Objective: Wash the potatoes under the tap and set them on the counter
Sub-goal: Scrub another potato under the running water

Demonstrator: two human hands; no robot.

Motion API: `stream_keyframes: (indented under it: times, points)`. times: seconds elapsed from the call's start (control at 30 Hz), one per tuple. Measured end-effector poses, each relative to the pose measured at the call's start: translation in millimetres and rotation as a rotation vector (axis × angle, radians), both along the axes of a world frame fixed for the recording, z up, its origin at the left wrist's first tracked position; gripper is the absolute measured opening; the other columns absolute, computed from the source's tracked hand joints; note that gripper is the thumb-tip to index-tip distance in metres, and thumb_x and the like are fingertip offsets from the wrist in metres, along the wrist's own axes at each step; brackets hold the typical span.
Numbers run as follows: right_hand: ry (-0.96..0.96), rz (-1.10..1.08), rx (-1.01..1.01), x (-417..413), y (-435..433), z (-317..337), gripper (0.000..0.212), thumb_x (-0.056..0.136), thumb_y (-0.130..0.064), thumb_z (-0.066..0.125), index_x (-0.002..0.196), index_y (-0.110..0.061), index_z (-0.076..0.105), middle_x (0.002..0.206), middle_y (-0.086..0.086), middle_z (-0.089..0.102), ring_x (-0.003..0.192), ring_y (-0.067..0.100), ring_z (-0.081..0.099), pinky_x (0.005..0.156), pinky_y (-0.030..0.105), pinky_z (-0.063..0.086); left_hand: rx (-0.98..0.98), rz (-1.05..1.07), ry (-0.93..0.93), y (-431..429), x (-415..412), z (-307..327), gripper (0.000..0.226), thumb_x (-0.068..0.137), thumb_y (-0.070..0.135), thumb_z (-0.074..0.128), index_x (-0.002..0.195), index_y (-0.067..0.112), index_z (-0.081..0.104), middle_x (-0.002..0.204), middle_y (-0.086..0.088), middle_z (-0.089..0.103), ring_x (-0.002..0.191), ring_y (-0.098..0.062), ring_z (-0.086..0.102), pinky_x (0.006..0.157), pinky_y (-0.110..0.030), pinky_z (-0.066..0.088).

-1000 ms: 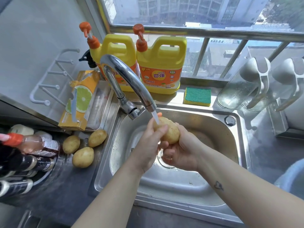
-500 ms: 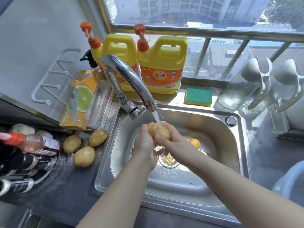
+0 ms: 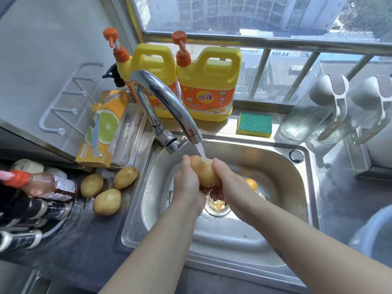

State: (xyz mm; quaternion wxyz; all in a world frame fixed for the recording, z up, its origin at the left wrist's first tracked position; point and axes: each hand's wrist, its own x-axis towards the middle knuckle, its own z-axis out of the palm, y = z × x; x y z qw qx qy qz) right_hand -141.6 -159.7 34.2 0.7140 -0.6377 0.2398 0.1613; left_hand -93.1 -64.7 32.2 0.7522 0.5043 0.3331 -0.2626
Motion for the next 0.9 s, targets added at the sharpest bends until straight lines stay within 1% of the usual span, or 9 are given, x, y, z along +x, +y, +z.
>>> stream_keyframes:
  times: [0.07, 0.17, 0.23, 0.33, 0.47, 0.57, 0.7, 0.83, 0.9]
  points:
    - [0.073, -0.082, 0.119, 0.6, -3.4, -0.5, 0.055, 0.104, -0.053, 0.035, 0.115, -0.008, 0.064, 0.073, 0.01, 0.06, 0.059, 0.018, 0.045, 0.066, 0.031, 0.042, -0.09, -0.074, -0.031, 3.7, -1.1, 0.3, 0.051, 0.104, 0.051, 0.035, 0.121, 0.008, 0.057, 0.107, -0.023, 0.063, 0.069, -0.028, 0.061, 0.046, -0.028, 0.044]
    - [0.143, -0.112, 0.216, 3.8, -4.7, 0.0, 0.06, 0.105, -0.052, 0.037, 0.119, -0.002, 0.066, 0.072, 0.013, 0.059, 0.056, 0.019, 0.044, 0.058, 0.027, 0.044, -0.071, -0.191, -0.23, 2.6, -10.5, -0.4, 0.037, 0.1, 0.038, 0.053, 0.13, 0.019, 0.046, 0.094, -0.013, 0.057, 0.052, -0.014, 0.056, 0.043, -0.025, 0.037]
    - [0.12, -0.088, 0.205, 6.0, -3.2, -0.6, 0.059, 0.104, -0.054, 0.036, 0.121, -0.006, 0.065, 0.08, 0.015, 0.058, 0.058, 0.019, 0.045, 0.06, 0.029, 0.044, -0.005, -0.165, -0.302, -0.7, -10.6, -1.7, 0.032, 0.095, 0.029, 0.057, 0.124, 0.019, 0.047, 0.093, -0.012, 0.057, 0.059, -0.017, 0.059, 0.044, -0.026, 0.038]
    - [0.066, -0.021, 0.089, 7.5, 0.6, 4.0, 0.05, 0.104, -0.052, 0.036, 0.119, -0.012, 0.062, 0.089, 0.013, 0.057, 0.066, 0.02, 0.046, 0.071, 0.035, 0.042, 0.065, -0.069, -0.221, -3.5, -3.0, -0.2, 0.039, 0.09, 0.036, 0.052, 0.117, 0.008, 0.056, 0.098, -0.02, 0.058, 0.073, -0.03, 0.057, 0.045, -0.028, 0.042]
    - [-0.026, 0.052, 0.021, 7.7, 2.9, 10.7, 0.036, 0.108, -0.043, 0.033, 0.119, -0.017, 0.056, 0.094, 0.006, 0.055, 0.069, 0.017, 0.044, 0.067, 0.03, 0.04, -0.008, -0.034, 0.029, -1.1, 9.6, 4.4, 0.037, 0.099, 0.047, 0.043, 0.108, 0.016, 0.06, 0.088, -0.017, 0.061, 0.059, -0.028, 0.054, 0.043, -0.027, 0.041]
    - [-0.077, 0.124, -0.09, 4.5, 2.3, 8.1, 0.037, 0.107, -0.043, 0.038, 0.138, -0.027, 0.048, 0.107, -0.003, 0.059, 0.075, 0.011, 0.05, 0.072, 0.029, 0.044, -0.106, -0.066, 0.046, 10.4, 14.8, 5.7, 0.031, 0.1, 0.046, 0.046, 0.111, 0.021, 0.061, 0.1, -0.012, 0.068, 0.077, -0.03, 0.064, 0.058, -0.036, 0.051]
    - [-0.163, 0.122, -0.141, 0.2, 2.6, 8.5, 0.035, 0.101, -0.037, 0.055, 0.135, -0.038, 0.046, 0.101, -0.013, 0.064, 0.078, -0.001, 0.058, 0.075, 0.019, 0.046, -0.012, -0.107, -0.24, 12.3, 6.4, 8.2, 0.035, 0.1, 0.018, 0.052, 0.134, 0.008, 0.052, 0.094, -0.009, 0.065, 0.069, -0.016, 0.067, 0.056, -0.033, 0.055]
    - [-0.202, 0.038, -0.16, -7.7, 2.1, 6.1, 0.044, 0.092, -0.036, 0.072, 0.13, -0.042, 0.051, 0.11, -0.003, 0.068, 0.092, 0.013, 0.067, 0.086, 0.03, 0.053, 0.036, 0.005, -0.245, 1.7, 9.1, 10.8, 0.031, 0.102, 0.028, 0.05, 0.115, 0.003, 0.063, 0.085, -0.007, 0.071, 0.086, -0.03, 0.068, 0.085, -0.056, 0.057]
    - [-0.202, -0.006, -0.141, -13.8, -3.1, 5.8, 0.052, 0.086, -0.03, 0.079, 0.13, -0.037, 0.054, 0.111, 0.0, 0.067, 0.094, 0.013, 0.07, 0.089, 0.036, 0.056, -0.043, 0.033, -0.151, -0.3, 10.6, 14.5, 0.032, 0.102, 0.032, 0.051, 0.106, 0.006, 0.067, 0.083, -0.004, 0.075, 0.087, -0.029, 0.07, 0.089, -0.054, 0.057]
